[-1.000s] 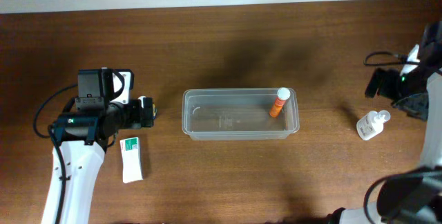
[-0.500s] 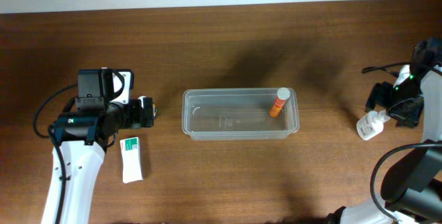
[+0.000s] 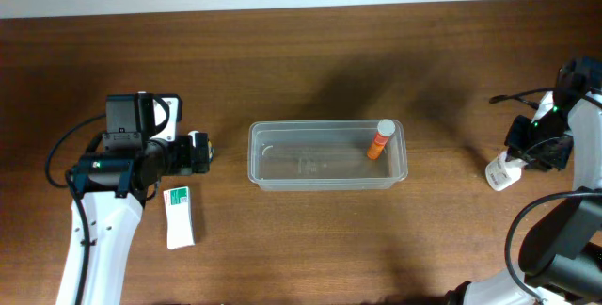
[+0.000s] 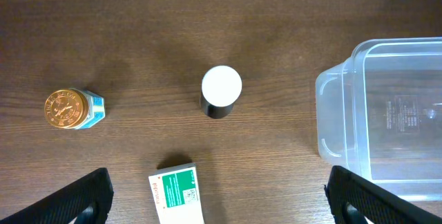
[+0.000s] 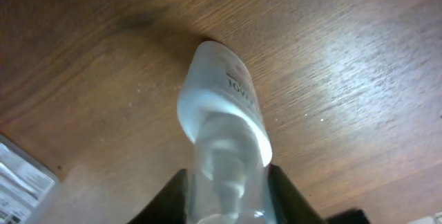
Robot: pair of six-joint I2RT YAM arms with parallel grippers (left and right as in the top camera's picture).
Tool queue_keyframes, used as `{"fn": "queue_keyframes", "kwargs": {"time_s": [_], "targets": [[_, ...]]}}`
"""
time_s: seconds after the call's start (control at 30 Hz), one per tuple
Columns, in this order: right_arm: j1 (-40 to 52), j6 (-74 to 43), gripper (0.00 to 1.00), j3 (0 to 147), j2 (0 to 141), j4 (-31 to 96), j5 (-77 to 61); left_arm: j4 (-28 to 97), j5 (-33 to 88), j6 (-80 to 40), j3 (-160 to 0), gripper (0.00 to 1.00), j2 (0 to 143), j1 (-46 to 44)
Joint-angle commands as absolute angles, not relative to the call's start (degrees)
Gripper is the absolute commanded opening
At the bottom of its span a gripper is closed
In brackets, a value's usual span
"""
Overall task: Pack container
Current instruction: 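Move the right gripper to the white spray bottle and grasp it, then place the spray bottle upright in the container's right end, release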
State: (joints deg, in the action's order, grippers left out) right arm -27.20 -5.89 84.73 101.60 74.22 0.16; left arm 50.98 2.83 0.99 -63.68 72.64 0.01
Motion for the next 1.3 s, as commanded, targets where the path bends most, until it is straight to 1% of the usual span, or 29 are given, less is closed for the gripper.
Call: {"fn": "queue_keyframes", "kwargs": {"time_s": [0.0, 0.1, 0.27, 0.37, 0.53, 0.7, 0.97, 1.27], "targets": [[-27.40, -6.02, 0.24, 84.38, 102.08, 73.87, 0.27, 50.83, 3.46, 0.62, -64.93, 0.99, 72.64, -0.23], [-27.40, -6.02, 0.15, 84.38, 102.08, 73.69, 0.27, 50.83, 3.46, 0.62, -64.93, 0.99, 72.64, -0.23], [-27.38, -6.02, 0.07, 84.49, 102.04, 73.67, -0.49, 50.81, 3.46, 0.62, -64.93, 1.00, 72.64, -0.23], [-27.35, -5.69, 0.06, 85.56, 101.62, 74.67, -2.74, 50.81, 3.46, 0.62, -64.93, 0.99, 72.64, -0.23], [-25.08, -1.37, 0.04, 89.27, 98.15, 78.24, -6.76, 50.81, 3.46, 0.62, -64.93, 0.99, 72.64, -0.23], [-18.50, 0.89, 0.05, 93.38, 91.88, 83.46, -7.14, 50.78, 3.46, 0.62, -64.93, 0.99, 72.64, -0.23], [-2.22, 0.99, 0.04, 94.85, 83.35, 87.11, -7.11, 50.81, 3.44, 0.62, -64.93, 0.99, 72.64, -0.23], [11.92, -0.86, 0.04, 94.78, 83.88, 87.05, -7.33, 50.78, 3.46, 0.62, -64.93, 0.99, 72.64, -0.23]]}}
